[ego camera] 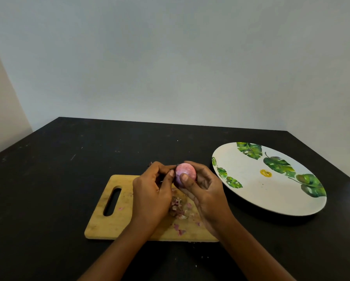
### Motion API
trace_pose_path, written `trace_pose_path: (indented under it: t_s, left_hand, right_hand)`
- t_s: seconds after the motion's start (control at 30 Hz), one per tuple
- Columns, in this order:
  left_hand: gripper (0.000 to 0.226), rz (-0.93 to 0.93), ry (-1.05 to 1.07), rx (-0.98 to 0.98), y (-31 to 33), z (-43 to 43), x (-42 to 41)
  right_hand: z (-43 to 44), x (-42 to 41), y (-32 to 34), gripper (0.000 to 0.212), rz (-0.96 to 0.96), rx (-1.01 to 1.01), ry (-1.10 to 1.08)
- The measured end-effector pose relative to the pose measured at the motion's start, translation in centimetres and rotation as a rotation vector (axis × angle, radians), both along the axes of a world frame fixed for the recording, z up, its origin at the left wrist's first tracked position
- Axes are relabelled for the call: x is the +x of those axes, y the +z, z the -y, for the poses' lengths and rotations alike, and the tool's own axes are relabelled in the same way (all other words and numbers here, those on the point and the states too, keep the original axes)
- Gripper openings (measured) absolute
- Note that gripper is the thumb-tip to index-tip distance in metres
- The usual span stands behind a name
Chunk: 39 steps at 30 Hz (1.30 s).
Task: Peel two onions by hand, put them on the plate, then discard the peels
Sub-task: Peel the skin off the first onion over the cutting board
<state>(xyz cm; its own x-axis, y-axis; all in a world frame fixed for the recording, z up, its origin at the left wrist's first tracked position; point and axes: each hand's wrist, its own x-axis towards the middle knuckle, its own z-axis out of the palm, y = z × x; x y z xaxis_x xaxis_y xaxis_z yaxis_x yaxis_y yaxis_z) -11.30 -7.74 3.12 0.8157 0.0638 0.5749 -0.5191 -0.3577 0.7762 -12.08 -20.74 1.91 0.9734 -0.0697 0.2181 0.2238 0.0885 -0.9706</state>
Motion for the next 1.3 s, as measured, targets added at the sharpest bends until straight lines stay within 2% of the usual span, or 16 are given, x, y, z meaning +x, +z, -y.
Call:
trace_pose_path:
  t_s: [0.1,0.23,0.3,0.43,0.57,0.63,0.73,0.8,0.87,0.93,1.03,1.17,1.3]
  left_hand:
    - [0.006,-0.020,-0.003,0.074,0.0,-0.3,0.2]
    - [0.043,-0.102,-0.045,0.182,0.0,-0.8,0.8]
    - [0.049,-0.138,-0.135,0.163,0.2,-0.8,0.8]
    - [0.043,-0.147,-0.254,0.058,0.2,-0.4,0.6]
    - [0.039,-0.022,-0.212,0.167,-0.2,0.2,0.2]
    - [0.045,0.104,-0.120,0.279,-0.4,0.3,0.4]
    - [0.038,0.299,0.028,0.457,-0.4,0.0,0.5]
    - [0.035,0.409,0.033,0.531,-0.5,0.3,0.0]
    - [0.041,0.490,-0.005,0.494,-0.5,0.9,-0.7]
    - [0.039,0.464,-0.002,0.433,-0.3,1.1,-0.8]
    - [0.032,0.319,0.094,0.400,-0.1,0.2,0.0]
    - [0.011,0.150,0.083,0.317,-0.7,-0.7,0.6]
    - [0.036,0.069,0.072,0.231,-0.4,-0.4,0.6]
  right_hand:
    - [-0.1,0.0,0.0,0.043,0.046,-0.034,-0.027]
    - [0.0,-0.1,0.0,0.041,0.098,-0.089,-0.008]
    - [-0.2,-0.1,0.1,0.038,0.107,-0.113,0.005]
    - [-0.7,-0.5,0.4,0.033,0.038,-0.119,-0.009]
    - [-0.6,-0.3,0.8,0.033,-0.192,0.034,-0.028]
    - [-1.0,-0.1,0.9,0.035,-0.217,0.051,-0.058]
    - [-1.5,0.1,0.1,0.039,-0.157,-0.078,-0.187]
    - [-1.2,0.5,-0.3,0.037,-0.180,-0.151,-0.290]
    - [-0.3,1.0,0.0,0.037,-0.245,-0.084,-0.358]
    - [0.9,1.4,0.9,0.041,-0.317,0.050,-0.355]
    - [1.6,1.3,1.7,0.053,-0.347,0.233,-0.171]
    - [1.2,0.9,1.5,0.049,-0.374,0.482,0.062]
    - [1.2,0.6,1.6,0.048,-0.385,0.539,0.179]
